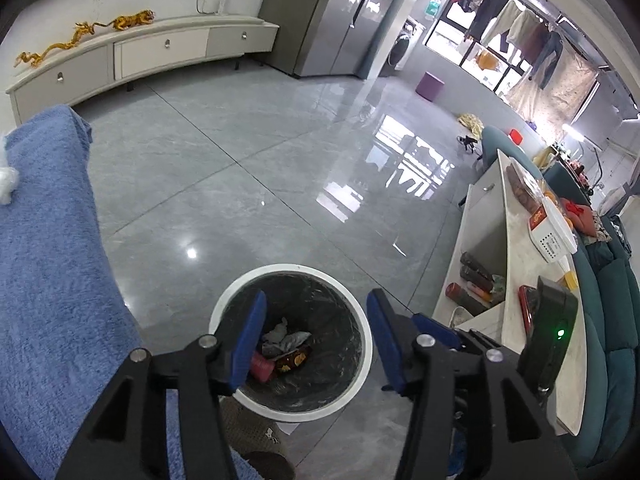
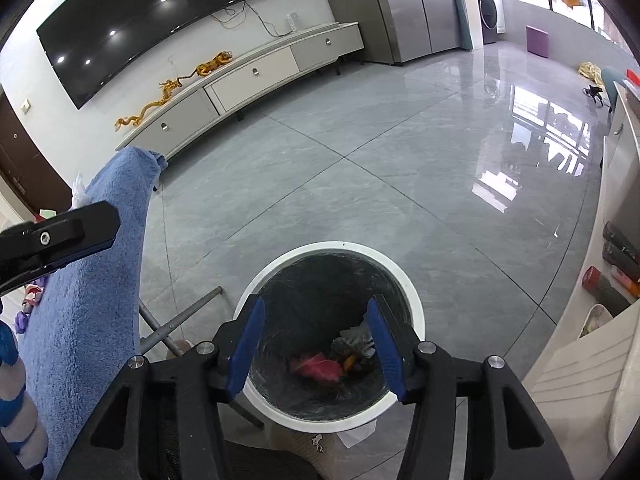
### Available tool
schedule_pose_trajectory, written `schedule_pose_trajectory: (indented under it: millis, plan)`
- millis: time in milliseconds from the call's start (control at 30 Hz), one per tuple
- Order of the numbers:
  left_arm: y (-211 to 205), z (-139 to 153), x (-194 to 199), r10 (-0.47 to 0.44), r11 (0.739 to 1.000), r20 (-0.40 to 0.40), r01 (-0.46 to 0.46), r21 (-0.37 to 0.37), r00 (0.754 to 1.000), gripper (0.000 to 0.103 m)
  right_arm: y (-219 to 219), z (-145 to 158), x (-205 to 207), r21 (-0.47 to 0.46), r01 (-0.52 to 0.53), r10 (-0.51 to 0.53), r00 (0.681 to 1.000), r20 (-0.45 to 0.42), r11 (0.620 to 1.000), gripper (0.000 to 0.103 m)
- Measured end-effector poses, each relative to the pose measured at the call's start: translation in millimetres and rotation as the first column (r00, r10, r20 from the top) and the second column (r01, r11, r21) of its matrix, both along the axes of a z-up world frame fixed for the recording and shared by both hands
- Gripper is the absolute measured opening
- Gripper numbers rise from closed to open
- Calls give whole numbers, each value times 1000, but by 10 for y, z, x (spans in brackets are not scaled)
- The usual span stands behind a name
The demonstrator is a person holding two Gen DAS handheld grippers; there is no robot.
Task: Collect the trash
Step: 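Carry both items over the bin and open both tools to drop them, then return both tools to the remaining wrappers on the rug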
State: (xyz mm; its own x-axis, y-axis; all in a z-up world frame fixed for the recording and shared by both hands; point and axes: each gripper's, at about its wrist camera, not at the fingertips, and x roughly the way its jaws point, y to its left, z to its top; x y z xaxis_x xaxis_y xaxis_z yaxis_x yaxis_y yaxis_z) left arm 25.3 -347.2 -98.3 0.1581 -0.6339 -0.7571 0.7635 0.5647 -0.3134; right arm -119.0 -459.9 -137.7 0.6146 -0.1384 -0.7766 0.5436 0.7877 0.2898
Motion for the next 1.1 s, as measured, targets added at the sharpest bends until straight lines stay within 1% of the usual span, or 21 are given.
schedule_pose_trajectory:
  millis: [167, 300, 433, 500, 600, 733, 833, 933, 1033, 1100]
  plan:
    - [214, 185, -52, 49, 997, 64, -46, -54, 997, 51, 9, 149, -56, -22, 12, -11, 1000, 23, 1000, 51]
    - [424, 386, -129, 98, 990, 136, -83, -112, 986, 51, 87, 317, -74, -48, 6, -3, 999, 48, 999, 51]
    - [587, 545, -197, 78, 992, 155, -62, -110, 985, 51, 238, 532, -82, -82, -8, 15, 997, 81, 997, 51]
    - [669, 626, -207, 88, 991, 169, -69, -116, 982, 51, 296, 616, -69, -98, -18, 27, 995, 92, 995, 51]
    - [889, 729, -217, 115, 987, 180, -93, -129, 977, 51, 436, 769, -37, -125, -37, 52, 992, 111, 991, 51]
    - [1301, 853, -188, 172, 978, 200, -143, -149, 965, 51, 652, 986, 14, -168, -71, 94, 987, 134, 983, 51]
    - [1656, 916, -126, 226, 967, 196, -195, -165, 954, 51, 872, 1155, 97, -201, -111, 143, 978, 150, 973, 51]
    - [2037, 939, -50, 291, 949, 184, -259, -180, 939, 51, 1077, 1289, 194, -225, -154, 194, 967, 166, 962, 51]
    - [2448, 901, 19, 359, 927, 177, -327, -184, 916, 51, 1276, 1370, 289, -247, -205, 251, 953, 173, 947, 51]
    - [2720, 852, 76, 407, 908, 173, -376, -184, 897, 51, 1378, 1395, 356, -248, -235, 283, 942, 179, 940, 51]
